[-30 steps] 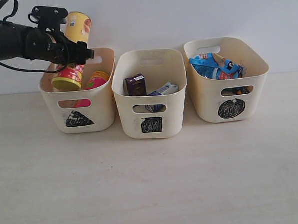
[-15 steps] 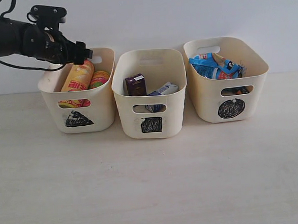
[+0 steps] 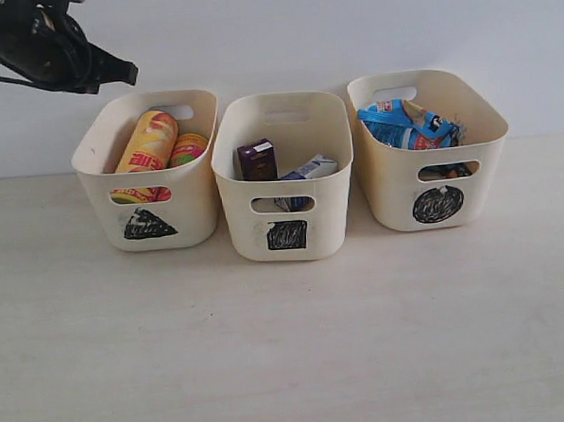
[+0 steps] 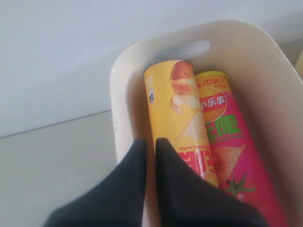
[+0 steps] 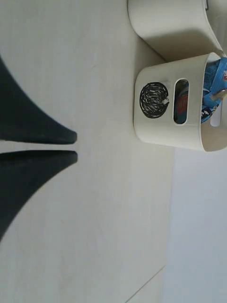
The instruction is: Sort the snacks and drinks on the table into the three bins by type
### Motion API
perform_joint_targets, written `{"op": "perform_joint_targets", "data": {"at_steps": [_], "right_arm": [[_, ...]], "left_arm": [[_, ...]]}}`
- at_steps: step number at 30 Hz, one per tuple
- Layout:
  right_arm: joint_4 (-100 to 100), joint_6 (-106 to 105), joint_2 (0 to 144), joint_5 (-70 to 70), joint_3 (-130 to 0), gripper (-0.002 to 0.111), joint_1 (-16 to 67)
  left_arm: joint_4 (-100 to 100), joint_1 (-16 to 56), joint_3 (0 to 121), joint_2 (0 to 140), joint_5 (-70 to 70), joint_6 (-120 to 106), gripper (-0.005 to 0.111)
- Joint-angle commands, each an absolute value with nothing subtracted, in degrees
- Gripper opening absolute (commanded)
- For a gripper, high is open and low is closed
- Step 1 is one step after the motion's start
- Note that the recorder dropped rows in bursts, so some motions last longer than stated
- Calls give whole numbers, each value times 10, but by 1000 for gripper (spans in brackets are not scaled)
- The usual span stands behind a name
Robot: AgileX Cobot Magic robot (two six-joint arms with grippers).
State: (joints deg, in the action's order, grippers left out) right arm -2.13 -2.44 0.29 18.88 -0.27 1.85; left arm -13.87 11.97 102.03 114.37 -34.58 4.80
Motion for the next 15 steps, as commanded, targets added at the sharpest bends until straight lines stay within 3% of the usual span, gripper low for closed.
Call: {"op": "perform_joint_targets", "data": {"at_steps": [1, 15], "right_arm": [[-20, -25, 0, 184, 0, 3, 17], [-20, -25, 0, 184, 0, 3, 17]], "left_arm": [[-144, 119, 960, 1086, -350, 52, 4], [-144, 119, 749, 894, -314, 84, 4]]}}
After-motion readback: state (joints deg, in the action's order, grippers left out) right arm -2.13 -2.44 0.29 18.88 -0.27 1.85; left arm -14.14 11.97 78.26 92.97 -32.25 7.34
